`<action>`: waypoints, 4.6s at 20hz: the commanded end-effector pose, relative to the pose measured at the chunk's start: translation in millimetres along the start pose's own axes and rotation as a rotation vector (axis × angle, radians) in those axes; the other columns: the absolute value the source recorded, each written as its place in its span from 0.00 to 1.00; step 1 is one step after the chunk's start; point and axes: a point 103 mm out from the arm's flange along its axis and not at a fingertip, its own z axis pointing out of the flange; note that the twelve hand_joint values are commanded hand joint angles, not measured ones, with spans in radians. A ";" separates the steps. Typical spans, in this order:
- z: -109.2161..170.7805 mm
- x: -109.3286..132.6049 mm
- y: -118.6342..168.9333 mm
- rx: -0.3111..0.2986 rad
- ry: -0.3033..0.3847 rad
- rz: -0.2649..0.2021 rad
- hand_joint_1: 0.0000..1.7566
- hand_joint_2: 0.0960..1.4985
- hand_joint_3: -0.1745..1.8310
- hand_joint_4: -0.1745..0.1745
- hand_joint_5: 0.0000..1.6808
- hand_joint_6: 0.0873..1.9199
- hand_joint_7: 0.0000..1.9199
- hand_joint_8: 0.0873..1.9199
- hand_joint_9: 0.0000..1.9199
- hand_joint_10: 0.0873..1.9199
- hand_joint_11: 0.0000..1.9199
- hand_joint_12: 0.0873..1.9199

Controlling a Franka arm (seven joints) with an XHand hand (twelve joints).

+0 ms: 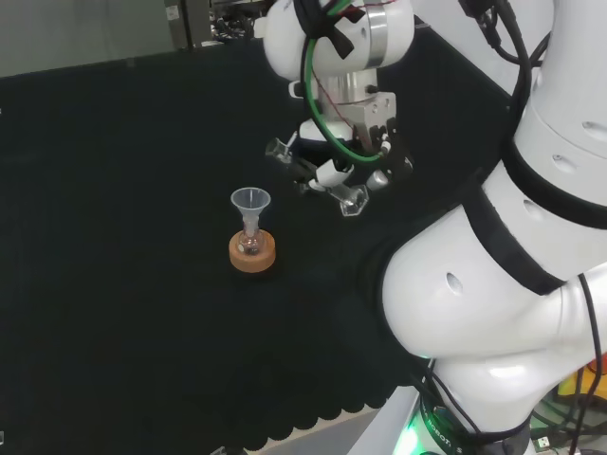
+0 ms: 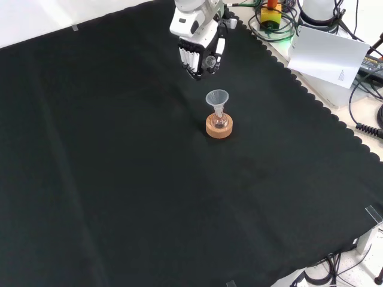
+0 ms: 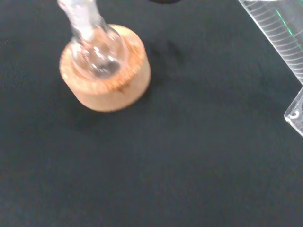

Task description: Pour the water from the graduated cylinder into the round-bottom flask.

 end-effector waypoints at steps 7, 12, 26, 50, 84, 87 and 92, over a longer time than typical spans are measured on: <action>26.6 -3.0 -4.5 0.212 -0.139 0.105 0.65 0.76 0.08 0.00 0.55 0.56 0.60 0.18 0.69 0.01 0.63 0.36; 25.9 -3.9 -5.5 0.227 -0.146 0.115 0.65 0.76 0.08 0.00 0.54 0.56 0.60 0.18 0.69 0.01 0.63 0.36; 16.6 -0.9 -9.2 0.215 -0.180 0.107 0.65 0.76 0.09 0.00 0.54 0.56 0.60 0.18 0.70 0.01 0.63 0.36; 3.3 8.1 4.3 0.350 -0.332 0.153 0.65 0.76 0.09 0.00 0.54 0.56 0.60 0.17 0.70 0.00 0.63 0.36; -20.2 41.0 10.7 0.440 -0.548 0.247 0.65 0.76 0.09 0.00 0.54 0.57 0.61 0.17 0.70 0.00 0.64 0.36; -20.6 42.7 10.4 0.436 -0.566 0.250 0.65 0.76 0.09 0.00 0.54 0.57 0.61 0.17 0.70 0.00 0.64 0.35; -21.1 43.1 10.0 0.444 -0.590 0.255 0.65 0.76 0.09 0.00 0.54 0.57 0.61 0.17 0.70 0.00 0.64 0.35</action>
